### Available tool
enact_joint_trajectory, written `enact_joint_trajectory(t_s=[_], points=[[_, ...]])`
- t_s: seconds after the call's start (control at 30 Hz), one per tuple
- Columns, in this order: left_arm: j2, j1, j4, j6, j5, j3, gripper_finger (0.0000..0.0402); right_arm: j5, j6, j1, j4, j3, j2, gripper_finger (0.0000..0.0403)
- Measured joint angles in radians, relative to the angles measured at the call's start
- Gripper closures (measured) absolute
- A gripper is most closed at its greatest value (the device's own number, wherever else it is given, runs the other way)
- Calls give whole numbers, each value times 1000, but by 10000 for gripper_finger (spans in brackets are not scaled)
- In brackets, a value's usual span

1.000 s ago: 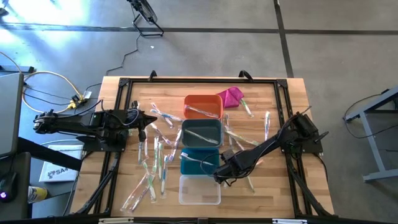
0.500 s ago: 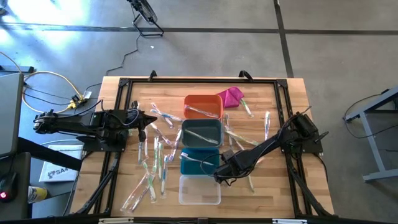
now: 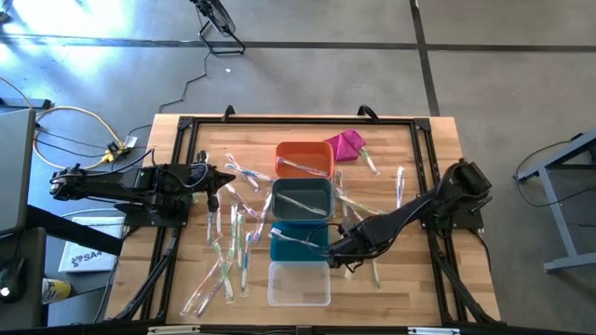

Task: Pick & Place Toothbrushes
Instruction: Put the orange toothbrush into the transparent bin

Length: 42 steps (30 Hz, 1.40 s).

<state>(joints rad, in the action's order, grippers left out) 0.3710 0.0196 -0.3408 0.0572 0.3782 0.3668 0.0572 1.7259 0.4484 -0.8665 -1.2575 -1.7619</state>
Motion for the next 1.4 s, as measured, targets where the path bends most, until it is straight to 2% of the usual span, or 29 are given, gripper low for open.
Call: enact_joint_trajectory(t_s=[0.2,0.33,0.47,0.63,0.87,1.17,1.3,1.4], points=[[0,0,0,0,0,0,396,12,1,1,-106,0,120,401],[0,0,2,0,0,0,396,-26,-12,1,-199,0,199,401],[0,0,3,14,0,0,396,-89,-81,3,-304,0,266,401],[0,0,47,42,0,0,396,-208,-252,3,-362,0,322,401],[0,0,126,55,0,0,396,-369,-507,-18,-356,0,329,401],[0,0,126,56,0,0,396,-419,-758,-103,-331,0,329,400],[3,0,126,81,-2,0,396,-421,-939,-149,-158,19,329,400],[23,0,127,110,-2,0,396,-380,-1091,-187,-5,54,328,400]])
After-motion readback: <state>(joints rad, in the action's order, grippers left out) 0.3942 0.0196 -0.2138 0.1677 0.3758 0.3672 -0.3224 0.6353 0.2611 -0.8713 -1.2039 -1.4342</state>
